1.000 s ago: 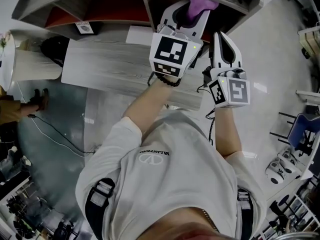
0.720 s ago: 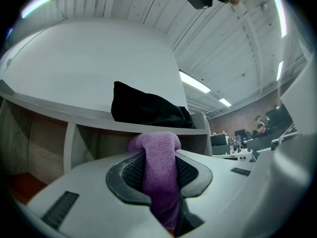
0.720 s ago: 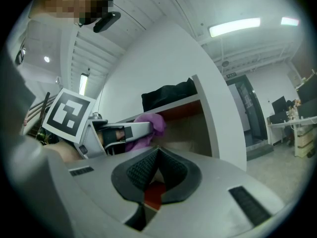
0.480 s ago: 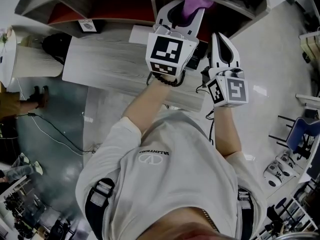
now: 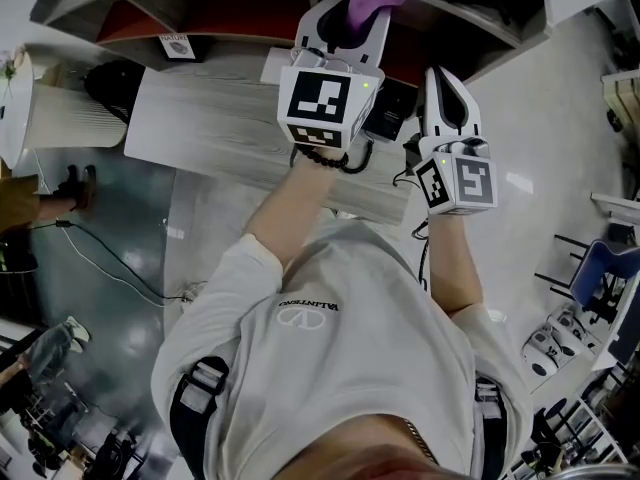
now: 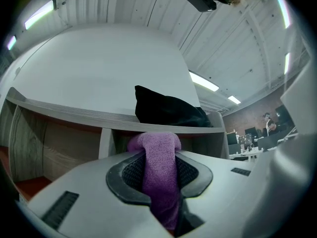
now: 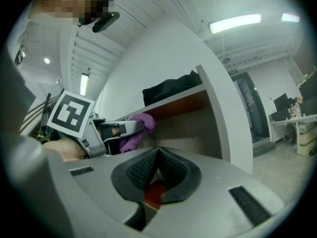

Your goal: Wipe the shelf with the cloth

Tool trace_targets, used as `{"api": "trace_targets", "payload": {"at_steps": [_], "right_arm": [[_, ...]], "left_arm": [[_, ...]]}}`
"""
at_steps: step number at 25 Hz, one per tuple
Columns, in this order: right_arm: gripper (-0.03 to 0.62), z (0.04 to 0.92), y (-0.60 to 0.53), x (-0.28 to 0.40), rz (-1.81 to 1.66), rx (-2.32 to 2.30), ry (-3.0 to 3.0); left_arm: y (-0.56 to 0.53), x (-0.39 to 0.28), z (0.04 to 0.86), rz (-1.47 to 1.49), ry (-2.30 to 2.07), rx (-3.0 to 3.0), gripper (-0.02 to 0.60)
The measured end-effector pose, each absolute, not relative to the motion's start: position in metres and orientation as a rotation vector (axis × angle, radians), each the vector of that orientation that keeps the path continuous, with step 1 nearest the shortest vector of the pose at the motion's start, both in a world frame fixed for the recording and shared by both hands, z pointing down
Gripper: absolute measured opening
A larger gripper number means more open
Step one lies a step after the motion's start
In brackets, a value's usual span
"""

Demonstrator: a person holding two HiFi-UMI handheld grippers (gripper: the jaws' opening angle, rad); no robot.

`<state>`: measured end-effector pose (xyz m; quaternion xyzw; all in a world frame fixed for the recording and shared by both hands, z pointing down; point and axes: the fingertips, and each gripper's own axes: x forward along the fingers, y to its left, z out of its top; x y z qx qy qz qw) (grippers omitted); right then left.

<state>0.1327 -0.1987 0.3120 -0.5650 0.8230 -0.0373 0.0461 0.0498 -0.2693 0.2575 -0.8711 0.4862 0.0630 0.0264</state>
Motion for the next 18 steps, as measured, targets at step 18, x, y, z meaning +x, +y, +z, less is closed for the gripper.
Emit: {"api": "trace_targets", "payload": {"at_steps": [18], "right_arm": [[0.001,0.321,-0.200,0.130,-0.133,-1.729,2.520]], "left_arm": [[-0.278,0.020,0.268,0.225,1.624,-2.641,0.103]]}}
